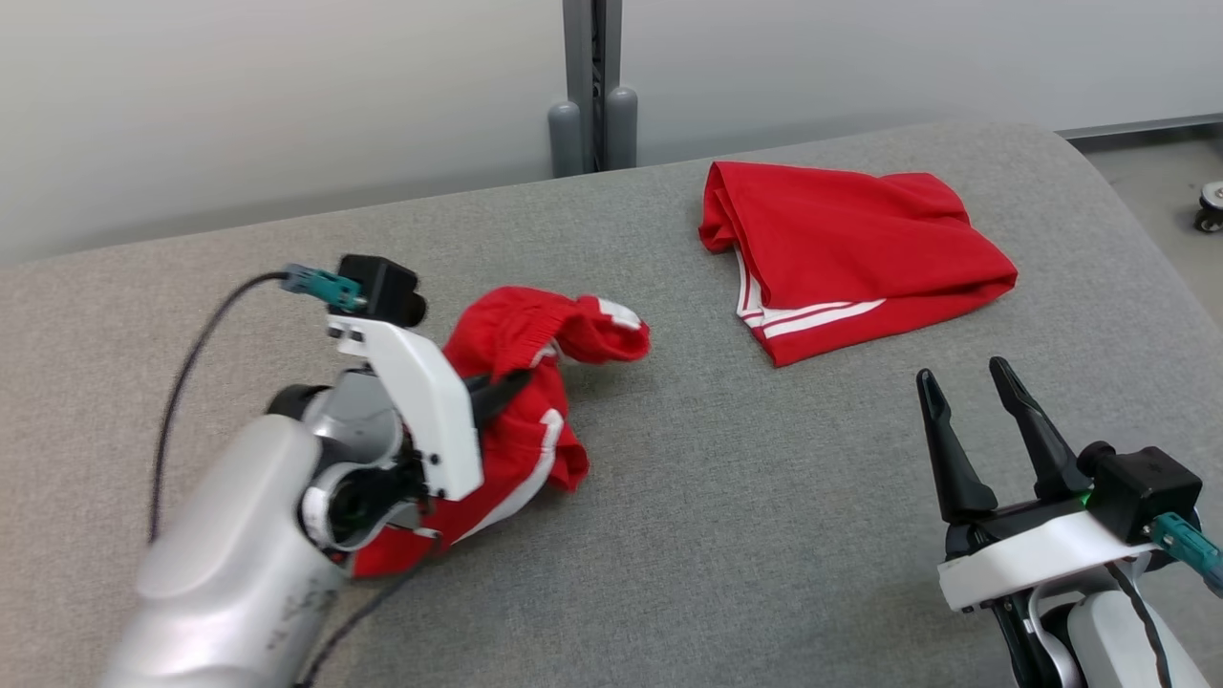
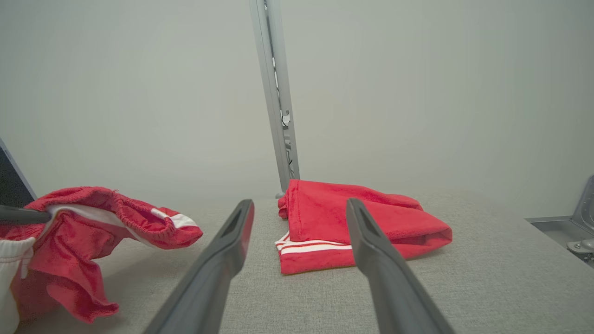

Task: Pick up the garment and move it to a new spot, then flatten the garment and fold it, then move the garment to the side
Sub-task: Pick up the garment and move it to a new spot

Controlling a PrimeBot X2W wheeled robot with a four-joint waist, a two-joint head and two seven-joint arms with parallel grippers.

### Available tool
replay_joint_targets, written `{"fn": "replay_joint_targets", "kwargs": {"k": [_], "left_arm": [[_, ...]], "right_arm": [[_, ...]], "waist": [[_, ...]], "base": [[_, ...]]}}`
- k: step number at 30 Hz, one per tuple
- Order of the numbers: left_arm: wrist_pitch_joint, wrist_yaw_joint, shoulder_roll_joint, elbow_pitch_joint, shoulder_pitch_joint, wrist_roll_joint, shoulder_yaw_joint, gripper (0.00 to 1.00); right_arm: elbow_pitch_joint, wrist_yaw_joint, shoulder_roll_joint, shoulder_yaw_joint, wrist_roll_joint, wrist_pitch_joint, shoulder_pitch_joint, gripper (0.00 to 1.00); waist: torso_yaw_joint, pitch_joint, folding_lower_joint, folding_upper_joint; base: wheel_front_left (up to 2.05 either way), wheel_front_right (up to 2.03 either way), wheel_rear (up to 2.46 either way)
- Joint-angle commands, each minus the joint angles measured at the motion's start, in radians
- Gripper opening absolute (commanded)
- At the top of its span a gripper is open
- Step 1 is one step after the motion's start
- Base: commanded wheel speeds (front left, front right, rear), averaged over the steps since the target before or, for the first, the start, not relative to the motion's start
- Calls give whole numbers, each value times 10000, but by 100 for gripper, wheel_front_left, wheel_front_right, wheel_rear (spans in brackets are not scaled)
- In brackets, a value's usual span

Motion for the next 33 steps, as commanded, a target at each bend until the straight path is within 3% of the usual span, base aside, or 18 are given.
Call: {"fn": "replay_joint_targets", "kwargs": {"k": [1, 6, 11, 12, 13, 24, 29, 33], "left_arm": [[-213, -1, -277, 175, -222, 119, -100, 0], [-893, -44, -1382, 974, -487, 255, -375, 0], [-1426, -153, -2016, 2042, -854, 380, -698, 0], [-1482, -190, -2093, 2237, -919, 351, -772, 44], [-1549, -246, -2161, 2425, -1005, 326, -846, 100], [-3023, -594, -2324, 2940, -1504, 328, -1313, 100], [-3894, -602, -1837, 2789, -1375, 716, -1307, 100], [-4576, -340, -1255, 2495, -1041, 1048, -1180, 100]], "right_arm": [[-13, 3, -114, -47, -1, 0, -76, 100], [15, 3, -179, -102, -12, 0, -85, 100], [89, 3, -214, -62, -61, 1, -184, 100], [101, 3, -221, -66, -64, 1, -189, 100], [114, 3, -228, -65, -60, 1, -195, 100], [175, 3, -360, -167, -124, 1, -27, 100], [170, 3, -431, -171, -114, 1, 74, 100], [151, 3, -493, -201, -111, 1, 271, 100]], "waist": [[-104, 72, 0, 0], [-219, 219, 0, 0], [-271, 316, 0, 0], [-268, 326, 0, 0], [-260, 330, 0, 0], [312, 32, 0, 0], [751, -154, 0, 0], [1091, -287, 0, 0]], "base": [[0, 0, 0], [0, 0, 0], [0, 0, 0], [0, 0, 0], [0, 0, 0], [0, 0, 0], [0, 0, 0], [0, 0, 0]]}}
